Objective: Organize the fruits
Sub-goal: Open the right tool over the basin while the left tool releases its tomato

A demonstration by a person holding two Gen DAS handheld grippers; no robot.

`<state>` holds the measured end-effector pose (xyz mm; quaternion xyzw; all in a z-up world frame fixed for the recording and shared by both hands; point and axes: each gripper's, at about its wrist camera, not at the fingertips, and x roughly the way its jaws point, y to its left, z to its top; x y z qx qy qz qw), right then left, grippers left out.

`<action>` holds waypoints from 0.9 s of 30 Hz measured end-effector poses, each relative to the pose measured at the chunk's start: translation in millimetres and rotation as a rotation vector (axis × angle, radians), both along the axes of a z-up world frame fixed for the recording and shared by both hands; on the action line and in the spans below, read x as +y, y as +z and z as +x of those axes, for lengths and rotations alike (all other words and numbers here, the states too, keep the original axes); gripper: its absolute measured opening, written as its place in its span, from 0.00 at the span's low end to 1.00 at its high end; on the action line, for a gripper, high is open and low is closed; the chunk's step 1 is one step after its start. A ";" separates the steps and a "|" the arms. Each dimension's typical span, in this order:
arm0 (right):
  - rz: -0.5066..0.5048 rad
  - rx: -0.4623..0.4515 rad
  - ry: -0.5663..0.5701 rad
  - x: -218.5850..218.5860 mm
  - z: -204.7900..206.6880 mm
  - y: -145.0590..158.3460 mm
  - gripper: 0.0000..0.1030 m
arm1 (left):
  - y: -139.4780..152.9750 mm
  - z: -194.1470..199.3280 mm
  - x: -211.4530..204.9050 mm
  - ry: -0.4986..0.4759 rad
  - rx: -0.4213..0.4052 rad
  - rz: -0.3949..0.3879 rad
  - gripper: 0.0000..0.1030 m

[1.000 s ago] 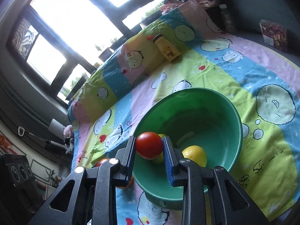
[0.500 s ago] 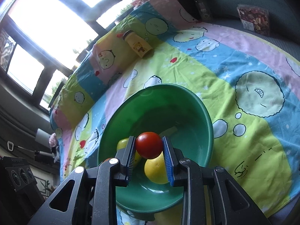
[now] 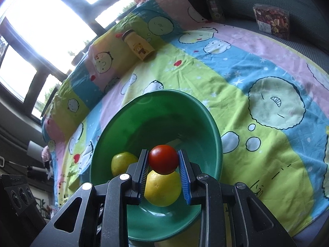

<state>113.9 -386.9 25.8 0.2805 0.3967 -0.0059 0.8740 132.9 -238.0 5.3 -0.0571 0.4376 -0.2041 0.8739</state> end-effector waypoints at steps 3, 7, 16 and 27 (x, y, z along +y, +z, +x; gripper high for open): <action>0.004 0.007 0.001 -1.5 1.0 -2.5 0.30 | -3.3 2.4 0.2 0.004 0.010 0.003 0.32; -0.018 0.010 0.005 1.4 2.3 -1.9 0.30 | -4.0 1.6 -0.2 0.001 0.006 0.006 0.32; -0.021 0.015 0.010 3.4 3.8 -2.6 0.30 | -6.0 2.8 -0.4 0.008 0.006 0.002 0.32; -0.025 0.015 0.003 3.3 5.2 -2.2 0.36 | 7.3 -9.5 9.5 0.010 -0.064 0.010 0.61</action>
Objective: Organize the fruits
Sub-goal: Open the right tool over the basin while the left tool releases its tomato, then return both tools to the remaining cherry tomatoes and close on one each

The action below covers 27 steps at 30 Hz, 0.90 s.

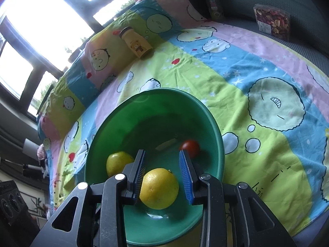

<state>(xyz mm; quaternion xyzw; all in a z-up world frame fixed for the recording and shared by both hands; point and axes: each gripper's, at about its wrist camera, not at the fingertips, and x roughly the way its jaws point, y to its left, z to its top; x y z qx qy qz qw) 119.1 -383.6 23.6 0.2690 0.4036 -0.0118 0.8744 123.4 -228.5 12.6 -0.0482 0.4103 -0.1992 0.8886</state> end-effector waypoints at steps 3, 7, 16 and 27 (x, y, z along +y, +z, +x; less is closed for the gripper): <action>-0.005 -0.010 0.000 2.2 -0.9 2.0 0.43 | 9.0 -4.8 11.9 0.017 -0.015 -0.023 0.66; -0.010 -0.030 0.003 5.3 -2.7 5.7 0.48 | 22.3 -16.2 28.2 0.069 -0.067 0.002 0.70; -0.026 -0.090 0.033 23.4 -7.6 17.9 0.55 | 42.7 -42.0 77.6 0.186 -0.130 0.052 0.75; -0.105 -0.130 0.144 76.7 -10.6 28.9 0.56 | 30.6 -59.4 170.4 0.370 -0.079 0.113 0.77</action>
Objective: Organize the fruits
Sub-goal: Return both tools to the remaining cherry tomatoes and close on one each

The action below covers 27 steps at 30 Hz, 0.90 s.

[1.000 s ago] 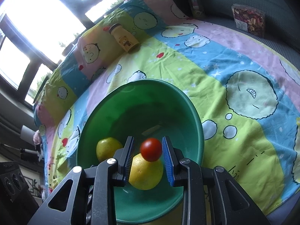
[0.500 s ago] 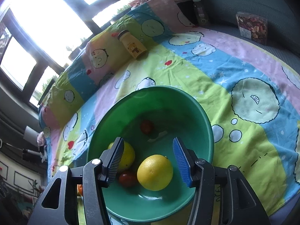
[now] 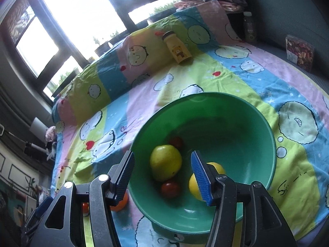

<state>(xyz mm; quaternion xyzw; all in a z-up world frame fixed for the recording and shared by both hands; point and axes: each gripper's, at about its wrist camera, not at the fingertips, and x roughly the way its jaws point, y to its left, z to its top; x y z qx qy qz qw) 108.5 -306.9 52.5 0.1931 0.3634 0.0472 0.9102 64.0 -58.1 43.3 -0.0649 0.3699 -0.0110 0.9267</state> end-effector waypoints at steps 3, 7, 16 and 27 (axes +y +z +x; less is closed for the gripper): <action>-0.024 -0.007 0.041 19.0 0.5 0.3 0.70 | -12.9 -1.0 29.3 0.065 0.027 -0.001 0.77; -0.030 -0.004 0.125 47.6 2.1 -2.0 0.71 | -33.6 -1.2 62.1 0.119 0.072 -0.040 0.77; 0.011 0.098 0.402 127.7 14.4 -11.1 0.71 | -57.4 -0.2 108.1 0.143 0.173 -0.152 0.66; -0.043 0.311 0.667 246.6 55.5 -49.8 0.42 | -86.0 18.7 91.9 0.064 0.294 -0.177 0.40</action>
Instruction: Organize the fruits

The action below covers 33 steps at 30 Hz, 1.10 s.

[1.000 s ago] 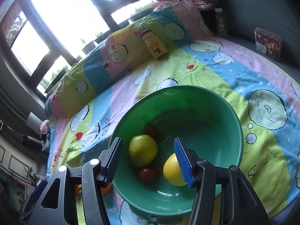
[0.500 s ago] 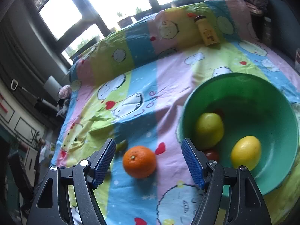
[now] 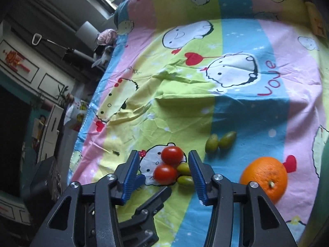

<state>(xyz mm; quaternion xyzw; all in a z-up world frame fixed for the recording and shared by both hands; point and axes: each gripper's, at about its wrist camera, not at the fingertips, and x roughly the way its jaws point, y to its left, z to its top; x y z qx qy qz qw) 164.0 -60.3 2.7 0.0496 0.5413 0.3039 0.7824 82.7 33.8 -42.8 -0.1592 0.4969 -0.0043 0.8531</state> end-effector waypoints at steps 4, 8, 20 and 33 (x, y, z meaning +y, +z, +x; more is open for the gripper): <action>-0.042 0.052 0.012 12.5 13.9 -24.1 0.35 | -2.0 2.8 2.0 0.014 -0.002 -0.001 0.36; -0.050 0.066 0.023 18.8 17.9 -34.3 0.35 | -6.6 6.0 5.9 0.024 0.011 -0.033 0.33; -0.075 0.084 0.040 30.2 19.7 -51.7 0.35 | -8.0 8.6 9.5 0.040 -0.003 -0.081 0.30; -0.027 0.021 -0.005 9.6 7.8 -29.0 0.33 | 3.4 -0.7 -0.2 0.034 -0.053 -0.038 0.30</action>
